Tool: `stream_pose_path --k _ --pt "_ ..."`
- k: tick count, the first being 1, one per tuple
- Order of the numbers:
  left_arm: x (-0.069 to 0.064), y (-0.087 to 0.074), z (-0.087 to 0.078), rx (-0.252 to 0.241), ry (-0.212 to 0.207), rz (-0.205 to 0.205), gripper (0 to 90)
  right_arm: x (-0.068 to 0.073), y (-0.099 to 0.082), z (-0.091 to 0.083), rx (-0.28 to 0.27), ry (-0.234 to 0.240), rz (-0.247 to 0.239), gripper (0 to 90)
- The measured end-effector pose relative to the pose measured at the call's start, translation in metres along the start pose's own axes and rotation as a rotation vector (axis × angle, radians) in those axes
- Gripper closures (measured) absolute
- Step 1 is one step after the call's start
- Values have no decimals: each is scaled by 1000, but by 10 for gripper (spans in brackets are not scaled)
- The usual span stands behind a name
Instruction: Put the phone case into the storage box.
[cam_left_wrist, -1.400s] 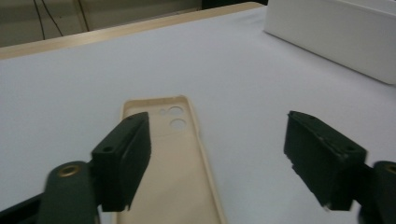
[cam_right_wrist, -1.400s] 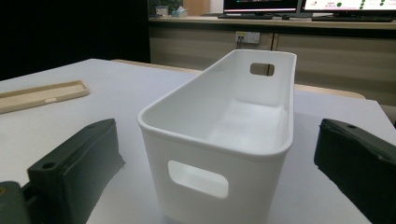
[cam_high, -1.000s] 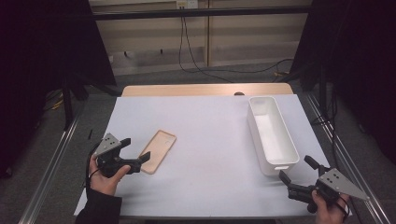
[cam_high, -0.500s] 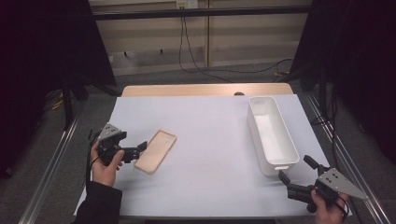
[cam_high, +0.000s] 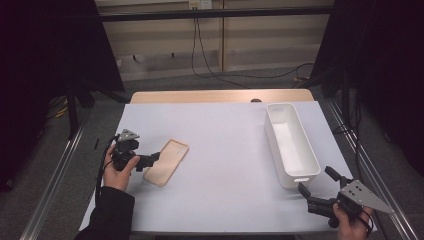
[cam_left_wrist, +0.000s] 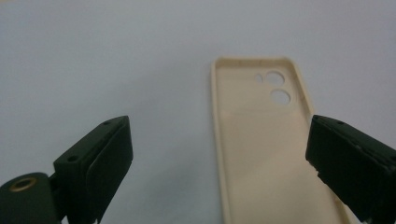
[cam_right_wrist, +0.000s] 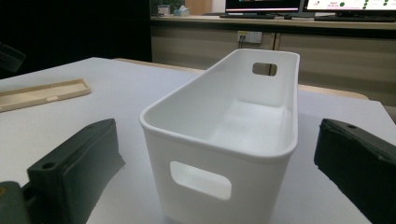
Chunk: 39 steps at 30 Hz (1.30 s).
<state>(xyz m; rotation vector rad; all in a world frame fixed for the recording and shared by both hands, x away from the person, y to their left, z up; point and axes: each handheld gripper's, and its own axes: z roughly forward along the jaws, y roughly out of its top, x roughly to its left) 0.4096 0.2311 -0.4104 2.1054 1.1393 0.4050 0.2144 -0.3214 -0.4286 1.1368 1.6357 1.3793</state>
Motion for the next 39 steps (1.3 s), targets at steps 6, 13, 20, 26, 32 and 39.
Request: stream_pose_path --k 6,13,20,26,32,39 --pt "1 2 5 61 -19 -3 112 0 0 0 2 -1 -1 0" --pt "0 1 6 110 -30 38 105 0 0 0 4 0 -2 0" --pt "0 -1 9 175 -40 47 91 0 0 0 3 1 -2 0" --pt "2 -4 10 207 -24 15 149 0 0 0 3 2 -2 0" --pt "0 -6 14 249 -25 33 207 0 0 0 2 1 -1 0" --pt "0 -10 15 259 -49 38 340 0 0 -1 2 2 1 0"
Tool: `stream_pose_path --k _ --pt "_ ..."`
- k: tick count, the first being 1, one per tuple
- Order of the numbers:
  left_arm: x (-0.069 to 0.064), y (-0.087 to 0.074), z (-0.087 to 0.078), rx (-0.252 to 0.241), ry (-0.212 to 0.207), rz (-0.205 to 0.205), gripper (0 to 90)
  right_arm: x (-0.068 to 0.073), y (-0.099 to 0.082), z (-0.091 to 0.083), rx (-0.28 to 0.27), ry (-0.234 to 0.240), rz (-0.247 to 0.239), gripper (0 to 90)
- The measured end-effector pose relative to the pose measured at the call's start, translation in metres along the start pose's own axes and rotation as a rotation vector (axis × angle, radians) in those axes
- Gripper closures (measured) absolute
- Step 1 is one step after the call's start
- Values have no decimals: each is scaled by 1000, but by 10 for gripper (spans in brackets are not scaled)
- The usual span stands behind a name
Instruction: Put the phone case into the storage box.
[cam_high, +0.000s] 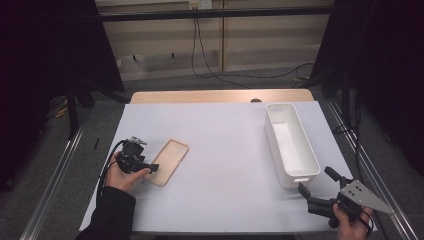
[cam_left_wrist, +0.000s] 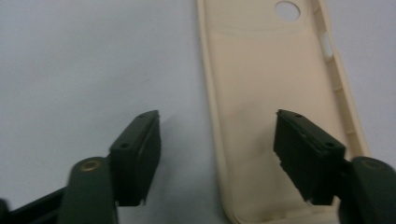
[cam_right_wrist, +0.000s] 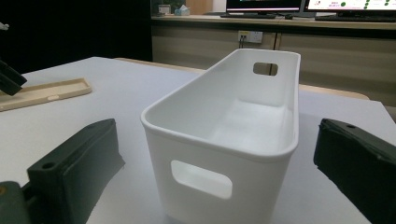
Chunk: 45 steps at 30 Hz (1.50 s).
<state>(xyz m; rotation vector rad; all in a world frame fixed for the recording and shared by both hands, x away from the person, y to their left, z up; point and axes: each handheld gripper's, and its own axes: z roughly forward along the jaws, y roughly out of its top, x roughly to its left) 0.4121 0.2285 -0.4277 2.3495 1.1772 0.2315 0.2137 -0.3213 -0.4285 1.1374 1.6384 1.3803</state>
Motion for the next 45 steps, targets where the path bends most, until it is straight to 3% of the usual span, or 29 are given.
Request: stream_pose_path --k 2,5,8,20,30,45 --pt "0 -2 2 9 7 0 364 0 0 0 0 0 0 0" --pt "2 -3 -1 5 3 -9 503 0 0 0 0 -1 -3 0" --pt "2 -2 -1 10 5 -1 511 0 0 0 0 -5 -2 0" --pt "1 3 1 28 -55 3 717 1 0 0 3 -6 -10 0" --pt "3 3 2 22 -65 -25 734 0 0 0 2 -6 -9 0" --pt "4 7 1 46 -29 5 841 0 0 0 -1 -7 -8 0"
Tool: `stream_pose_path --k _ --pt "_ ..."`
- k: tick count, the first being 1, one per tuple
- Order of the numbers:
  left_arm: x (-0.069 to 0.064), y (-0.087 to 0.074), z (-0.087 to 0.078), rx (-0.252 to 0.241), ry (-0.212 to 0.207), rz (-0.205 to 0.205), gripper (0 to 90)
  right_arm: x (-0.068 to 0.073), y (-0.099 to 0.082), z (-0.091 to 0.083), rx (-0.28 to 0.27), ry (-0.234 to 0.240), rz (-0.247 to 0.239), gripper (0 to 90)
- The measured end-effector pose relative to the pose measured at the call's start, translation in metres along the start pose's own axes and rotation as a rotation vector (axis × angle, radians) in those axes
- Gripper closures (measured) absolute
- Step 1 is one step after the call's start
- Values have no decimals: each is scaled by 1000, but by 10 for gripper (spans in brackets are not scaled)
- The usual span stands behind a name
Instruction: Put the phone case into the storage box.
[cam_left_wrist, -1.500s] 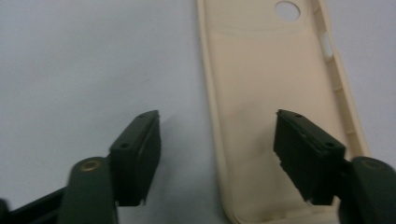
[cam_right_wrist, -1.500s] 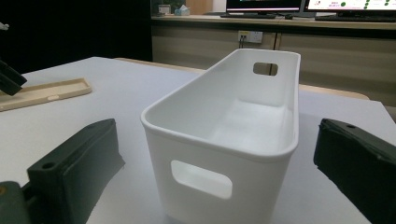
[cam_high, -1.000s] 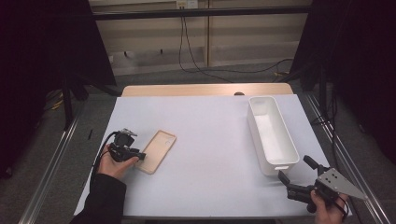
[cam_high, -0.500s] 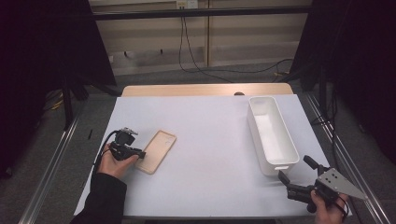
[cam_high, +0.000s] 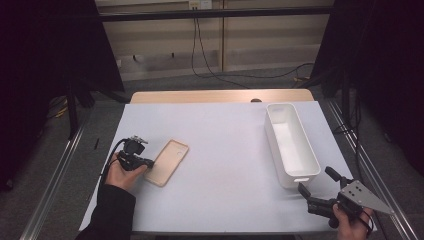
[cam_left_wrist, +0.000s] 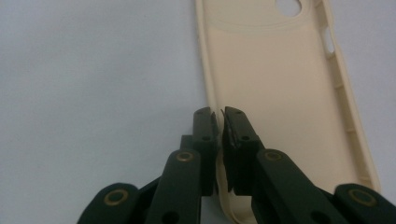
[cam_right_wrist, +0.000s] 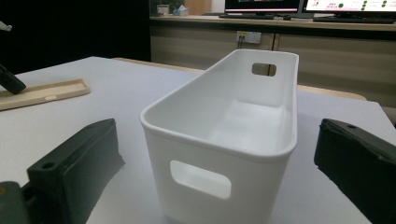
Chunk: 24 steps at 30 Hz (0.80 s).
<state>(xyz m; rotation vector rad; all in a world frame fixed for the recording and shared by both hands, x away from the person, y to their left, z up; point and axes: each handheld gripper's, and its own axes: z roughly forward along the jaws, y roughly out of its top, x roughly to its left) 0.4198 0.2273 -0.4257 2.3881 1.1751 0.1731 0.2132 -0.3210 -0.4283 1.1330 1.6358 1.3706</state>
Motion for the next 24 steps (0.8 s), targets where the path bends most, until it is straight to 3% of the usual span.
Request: stream_pose_path --k 12,18,20,24 --pt "-1 0 0 1 27 17 874 0 0 0 2 2 2 0" --pt "1 -1 1 -13 6 -11 877 0 0 0 1 3 3 0" --pt "0 -2 0 -23 19 6 879 0 0 0 2 2 3 0" --pt "-1 -3 0 -32 27 0 880 0 0 0 1 2 4 0"
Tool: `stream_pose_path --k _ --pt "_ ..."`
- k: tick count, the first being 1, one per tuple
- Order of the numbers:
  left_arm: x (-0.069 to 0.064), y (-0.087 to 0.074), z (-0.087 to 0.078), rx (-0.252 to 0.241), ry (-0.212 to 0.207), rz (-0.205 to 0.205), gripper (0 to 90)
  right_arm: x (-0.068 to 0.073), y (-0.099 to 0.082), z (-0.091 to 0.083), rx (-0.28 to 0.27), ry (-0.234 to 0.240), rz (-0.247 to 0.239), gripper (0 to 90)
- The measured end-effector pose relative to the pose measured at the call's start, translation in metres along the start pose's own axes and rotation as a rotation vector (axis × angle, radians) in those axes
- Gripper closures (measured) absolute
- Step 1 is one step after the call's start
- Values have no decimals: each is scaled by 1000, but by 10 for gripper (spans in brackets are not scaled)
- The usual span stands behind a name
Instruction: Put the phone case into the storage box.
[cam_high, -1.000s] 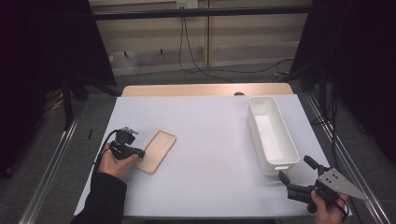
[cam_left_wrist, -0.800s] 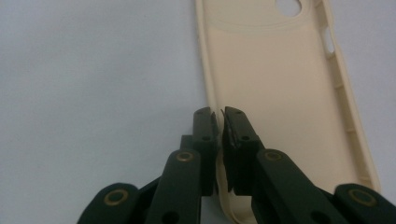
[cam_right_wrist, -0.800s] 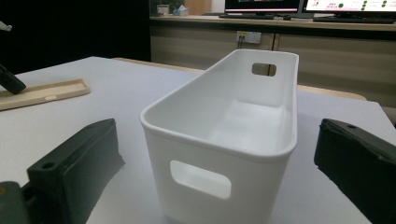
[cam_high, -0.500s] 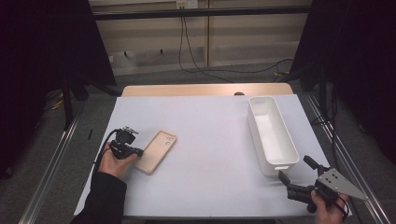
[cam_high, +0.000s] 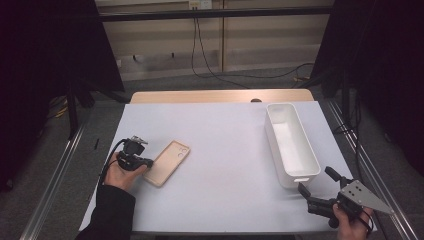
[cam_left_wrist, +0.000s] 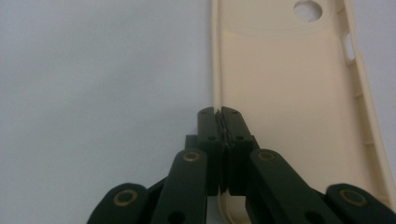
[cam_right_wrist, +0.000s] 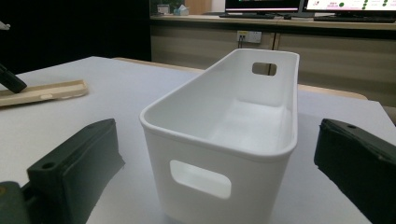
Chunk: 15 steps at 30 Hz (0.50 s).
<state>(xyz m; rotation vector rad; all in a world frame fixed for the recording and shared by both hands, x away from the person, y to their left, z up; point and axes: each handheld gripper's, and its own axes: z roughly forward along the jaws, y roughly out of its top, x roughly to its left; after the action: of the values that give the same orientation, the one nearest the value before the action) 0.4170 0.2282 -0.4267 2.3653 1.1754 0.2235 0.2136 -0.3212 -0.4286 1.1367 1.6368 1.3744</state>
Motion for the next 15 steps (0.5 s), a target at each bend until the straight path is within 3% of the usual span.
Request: stream_pose_path --k 10,15 --pt "0 -1 -1 -19 11 -16 881 0 0 0 0 0 1 0" --pt "-8 1 -8 -78 10 -5 881 -1 0 0 0 -1 2 0"
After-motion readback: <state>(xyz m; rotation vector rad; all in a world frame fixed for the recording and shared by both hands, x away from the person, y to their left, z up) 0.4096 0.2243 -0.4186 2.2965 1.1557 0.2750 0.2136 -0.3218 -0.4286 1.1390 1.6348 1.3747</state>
